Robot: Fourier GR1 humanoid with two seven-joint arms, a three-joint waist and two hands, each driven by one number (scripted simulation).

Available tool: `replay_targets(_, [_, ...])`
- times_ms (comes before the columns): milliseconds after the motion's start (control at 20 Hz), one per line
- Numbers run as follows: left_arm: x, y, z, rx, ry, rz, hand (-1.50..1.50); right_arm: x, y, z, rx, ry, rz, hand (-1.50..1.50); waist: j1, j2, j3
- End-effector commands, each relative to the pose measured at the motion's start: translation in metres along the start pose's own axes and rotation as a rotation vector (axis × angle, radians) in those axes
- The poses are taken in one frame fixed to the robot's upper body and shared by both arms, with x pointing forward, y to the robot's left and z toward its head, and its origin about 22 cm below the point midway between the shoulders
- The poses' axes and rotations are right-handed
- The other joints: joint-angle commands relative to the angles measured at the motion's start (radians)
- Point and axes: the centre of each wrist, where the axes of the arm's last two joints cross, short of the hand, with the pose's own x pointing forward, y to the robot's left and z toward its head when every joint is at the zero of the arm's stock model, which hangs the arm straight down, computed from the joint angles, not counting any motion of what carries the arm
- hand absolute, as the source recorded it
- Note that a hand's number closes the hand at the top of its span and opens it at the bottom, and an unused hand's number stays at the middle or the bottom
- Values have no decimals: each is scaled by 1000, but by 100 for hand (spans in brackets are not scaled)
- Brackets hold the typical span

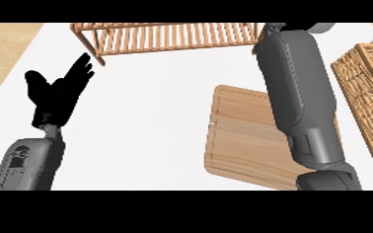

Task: Pick the bell pepper from the cutting board and place it in the basket

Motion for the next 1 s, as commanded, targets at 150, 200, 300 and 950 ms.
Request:
replay_targets(150, [2,3,-2,26,7,2,0,53,-15,-15,-159,122,80,150,-34,-7,2])
replay_targets(200, [-10,-5,-4,23,13,19,0,56,-14,-16,-184,105,63,150,-26,3,1])
replay_targets(300, [-2,14,5,22,0,-7,0,63,-23,-28,-226,127,71,150,-18,-4,2])
replay_targets(950, [-9,20,3,60,19,11,0,51,-67,-114,-440,257,236,150,-47,-4,2])
